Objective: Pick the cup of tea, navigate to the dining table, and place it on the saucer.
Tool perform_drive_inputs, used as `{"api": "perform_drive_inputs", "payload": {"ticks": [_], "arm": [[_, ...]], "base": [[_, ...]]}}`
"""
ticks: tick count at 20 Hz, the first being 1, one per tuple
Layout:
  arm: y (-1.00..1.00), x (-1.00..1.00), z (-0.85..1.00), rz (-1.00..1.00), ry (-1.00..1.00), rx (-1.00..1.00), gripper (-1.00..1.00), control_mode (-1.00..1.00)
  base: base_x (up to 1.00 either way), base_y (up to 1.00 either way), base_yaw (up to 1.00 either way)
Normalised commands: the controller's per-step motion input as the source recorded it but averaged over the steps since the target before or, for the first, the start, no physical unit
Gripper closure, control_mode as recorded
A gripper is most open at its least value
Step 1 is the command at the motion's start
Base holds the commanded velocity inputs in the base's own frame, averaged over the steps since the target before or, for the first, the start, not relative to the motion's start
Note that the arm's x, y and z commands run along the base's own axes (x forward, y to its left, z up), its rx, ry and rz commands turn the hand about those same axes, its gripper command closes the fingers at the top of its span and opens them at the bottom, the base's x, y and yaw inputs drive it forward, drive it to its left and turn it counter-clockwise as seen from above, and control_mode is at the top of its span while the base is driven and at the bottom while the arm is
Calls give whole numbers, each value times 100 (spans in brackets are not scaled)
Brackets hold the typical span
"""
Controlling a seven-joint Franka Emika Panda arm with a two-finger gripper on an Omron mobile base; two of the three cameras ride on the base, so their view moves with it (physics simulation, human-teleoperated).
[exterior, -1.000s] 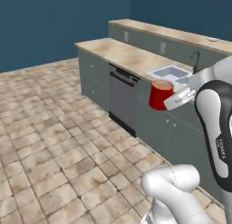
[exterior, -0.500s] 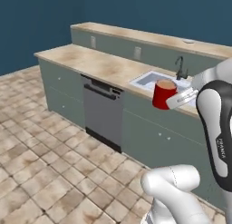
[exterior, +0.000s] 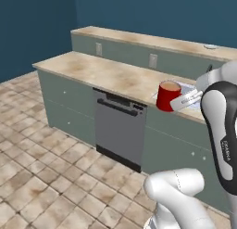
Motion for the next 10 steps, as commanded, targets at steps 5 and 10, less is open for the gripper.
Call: {"api": "perform_drive_inputs", "payload": {"ticks": [5,10], "arm": [[0,0,0,0,0,0,100,100],[0,0,0,0,0,0,100,100]], "base": [[100,100,-3],[100,100,-4]]}}
